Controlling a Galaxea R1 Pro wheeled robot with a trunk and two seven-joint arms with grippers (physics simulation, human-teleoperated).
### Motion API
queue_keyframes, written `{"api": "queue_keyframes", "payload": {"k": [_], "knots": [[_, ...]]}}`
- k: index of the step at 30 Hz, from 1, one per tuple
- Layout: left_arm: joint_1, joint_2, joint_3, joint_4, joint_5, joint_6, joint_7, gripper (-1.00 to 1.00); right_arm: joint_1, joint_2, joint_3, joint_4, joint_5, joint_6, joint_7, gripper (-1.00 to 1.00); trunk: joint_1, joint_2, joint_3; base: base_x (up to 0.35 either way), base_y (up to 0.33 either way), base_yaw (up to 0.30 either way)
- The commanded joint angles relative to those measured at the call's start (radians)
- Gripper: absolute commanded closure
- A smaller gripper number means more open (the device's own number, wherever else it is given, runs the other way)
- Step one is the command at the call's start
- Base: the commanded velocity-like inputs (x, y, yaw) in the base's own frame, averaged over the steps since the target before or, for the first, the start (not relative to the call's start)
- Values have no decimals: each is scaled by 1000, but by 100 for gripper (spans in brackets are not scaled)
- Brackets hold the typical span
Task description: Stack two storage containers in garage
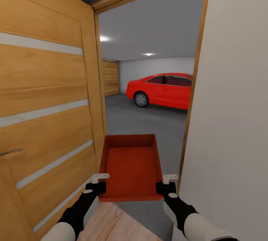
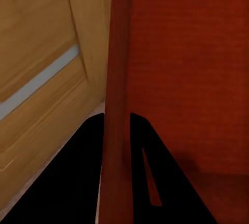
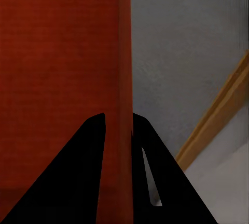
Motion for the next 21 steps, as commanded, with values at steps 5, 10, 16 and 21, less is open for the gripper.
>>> {"api": "queue_keyframes", "payload": {"k": [5, 10, 16, 21], "knots": [[0, 2, 9, -5, -14, -38, 25, 100, -1, 0, -52, 3, -16, -4, -95, 100, 1, -1, -1, 215, 244, -287], [0, 2, 9, -5, -14, -38, 25, 100, -1, 0, -52, 3, -16, -4, -95, 100, 1, -1, -1, 215, 244, -287], [0, 2, 9, -4, -14, -38, 25, 100, -1, 0, -52, 3, -16, -4, -94, 100, 1, -1, -1, 215, 244, -287], [0, 2, 9, -4, -14, -38, 25, 100, -1, 0, -52, 3, -16, -4, -94, 100, 1, -1, -1, 215, 244, -162]]}}
